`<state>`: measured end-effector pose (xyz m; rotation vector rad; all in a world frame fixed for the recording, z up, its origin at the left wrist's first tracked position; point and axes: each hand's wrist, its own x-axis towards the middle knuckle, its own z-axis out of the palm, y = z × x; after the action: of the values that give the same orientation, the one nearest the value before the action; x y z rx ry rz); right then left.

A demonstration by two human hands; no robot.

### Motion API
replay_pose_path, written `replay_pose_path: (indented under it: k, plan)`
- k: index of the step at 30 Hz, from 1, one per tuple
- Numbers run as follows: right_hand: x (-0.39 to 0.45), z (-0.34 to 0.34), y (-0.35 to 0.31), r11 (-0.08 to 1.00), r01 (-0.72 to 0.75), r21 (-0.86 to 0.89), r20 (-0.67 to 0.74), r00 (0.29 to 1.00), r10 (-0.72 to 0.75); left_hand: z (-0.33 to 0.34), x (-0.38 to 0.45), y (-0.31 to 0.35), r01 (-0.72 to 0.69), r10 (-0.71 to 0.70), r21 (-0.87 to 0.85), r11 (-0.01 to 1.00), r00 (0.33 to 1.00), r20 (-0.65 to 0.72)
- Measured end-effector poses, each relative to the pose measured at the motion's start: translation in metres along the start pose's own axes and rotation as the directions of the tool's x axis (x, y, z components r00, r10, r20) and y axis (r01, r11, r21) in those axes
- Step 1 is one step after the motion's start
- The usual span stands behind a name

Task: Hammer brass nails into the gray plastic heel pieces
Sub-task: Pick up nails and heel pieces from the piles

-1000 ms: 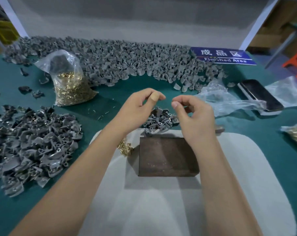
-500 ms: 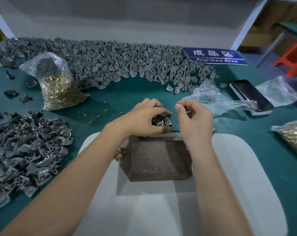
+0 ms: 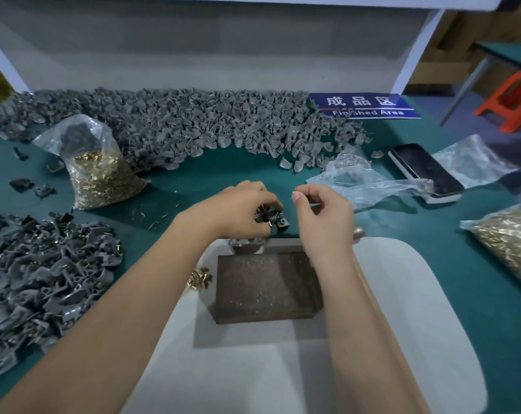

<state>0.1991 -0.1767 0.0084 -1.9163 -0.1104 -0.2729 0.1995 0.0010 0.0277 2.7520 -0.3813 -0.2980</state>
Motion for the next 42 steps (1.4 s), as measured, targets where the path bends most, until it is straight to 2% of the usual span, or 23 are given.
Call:
replay_pose_path:
  k: [5,12,21,25,27,31,34,36,38,40,42]
  plan:
    - [-0.002,-0.001,0.000,1.000,-0.008,0.010,0.006,1.000,0.008,-0.006,-0.001,0.005,0.021,-0.023,0.093,0.995,0.999,0.022]
    - [-0.002,-0.001,-0.003,1.000,-0.003,0.027,0.010,1.000,0.003,-0.001,-0.007,-0.001,-0.119,0.136,0.107,0.987,0.976,-0.171]
    - [-0.004,-0.003,-0.005,0.999,-0.018,0.047,0.008,1.000,0.018,0.004,-0.004,-0.001,-0.119,0.146,0.156,0.981,0.974,-0.175]
    - [-0.003,-0.005,-0.007,0.997,-0.011,0.071,-0.018,1.000,0.013,0.007,-0.007,0.009,-0.225,0.237,0.077,0.971,0.942,-0.238]
    - [-0.002,-0.006,-0.008,0.996,-0.014,0.091,-0.046,0.999,0.018,0.009,-0.007,0.016,-0.268,0.269,0.034,0.963,0.938,-0.219]
    - [-0.003,-0.008,-0.009,0.990,-0.045,0.136,-0.067,0.996,0.054,0.012,-0.007,0.021,-0.244,0.263,0.118,0.962,0.946,-0.187]
    - [-0.003,-0.008,-0.008,0.987,-0.057,0.152,-0.041,0.997,0.064,0.012,-0.014,0.017,-0.237,0.274,0.175,0.956,0.933,-0.232]
    - [-0.005,-0.006,-0.009,0.990,-0.028,0.141,0.007,1.000,0.028,0.013,-0.025,0.016,-0.250,0.238,0.023,0.968,0.889,-0.390]
    - [-0.008,-0.004,-0.012,0.991,0.022,0.136,0.063,0.998,-0.031,0.015,-0.039,0.018,-0.237,0.094,-0.205,0.950,0.840,-0.535]
    - [-0.012,-0.001,-0.015,0.989,0.077,0.124,0.117,0.989,-0.091,0.020,-0.050,0.017,-0.220,-0.036,-0.359,0.907,0.810,-0.586]
    - [-0.014,0.001,-0.018,0.988,0.109,0.113,0.159,0.979,-0.126,0.025,-0.059,0.012,-0.222,-0.107,-0.451,0.864,0.796,-0.596]
